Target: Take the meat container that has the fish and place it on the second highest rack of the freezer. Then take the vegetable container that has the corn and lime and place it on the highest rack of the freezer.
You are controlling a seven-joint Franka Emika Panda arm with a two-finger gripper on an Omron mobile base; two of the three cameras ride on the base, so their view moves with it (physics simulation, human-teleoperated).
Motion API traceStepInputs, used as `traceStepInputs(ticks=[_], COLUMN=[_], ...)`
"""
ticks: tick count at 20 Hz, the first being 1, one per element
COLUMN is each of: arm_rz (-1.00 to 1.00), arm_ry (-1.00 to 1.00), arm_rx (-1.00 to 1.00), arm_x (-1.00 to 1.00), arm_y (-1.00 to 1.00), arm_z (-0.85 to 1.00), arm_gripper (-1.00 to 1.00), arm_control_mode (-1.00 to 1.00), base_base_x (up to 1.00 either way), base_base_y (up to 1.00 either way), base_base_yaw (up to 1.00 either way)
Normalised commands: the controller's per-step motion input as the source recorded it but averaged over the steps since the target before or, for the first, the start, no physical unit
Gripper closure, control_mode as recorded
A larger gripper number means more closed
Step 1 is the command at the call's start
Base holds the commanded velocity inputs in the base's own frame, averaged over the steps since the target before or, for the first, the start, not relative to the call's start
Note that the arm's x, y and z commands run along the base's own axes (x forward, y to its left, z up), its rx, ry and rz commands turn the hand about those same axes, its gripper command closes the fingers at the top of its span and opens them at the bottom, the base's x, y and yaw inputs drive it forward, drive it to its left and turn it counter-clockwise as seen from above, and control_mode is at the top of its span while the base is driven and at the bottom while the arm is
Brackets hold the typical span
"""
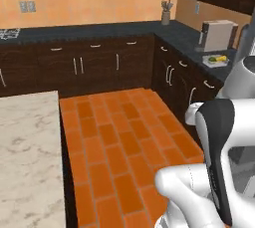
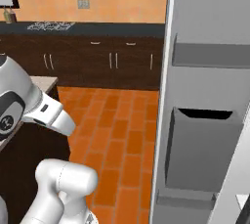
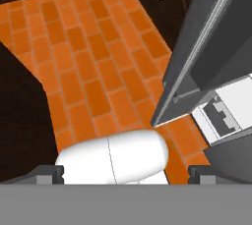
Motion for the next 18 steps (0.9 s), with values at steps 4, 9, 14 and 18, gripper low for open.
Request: traceStepInputs(ticks=[4,9,14,18], arm_rz=[0.00,0.00,0.00,0.00], arm_ry=[0.00,0.00,0.00,0.00], arm_rx=[0.00,0.00,0.00,0.00], arm_x=[0.00,0.00,0.00,0.00], arm_y=[0.00,0.00,0.00,0.00], arm_z=[0.00,0.00,0.00,0.00], arm_gripper=[-1.00,-1.00,-1.00,-1.00], arm_control_mode=[1.00,1.00,1.00,1.00], base_base_x=[0.79,1.00,1.00,1.00], base_base_y=[0.01,0.08,-0.03,-0.19], base_base_yaw=[0.27,0.02,0.00,0.00])
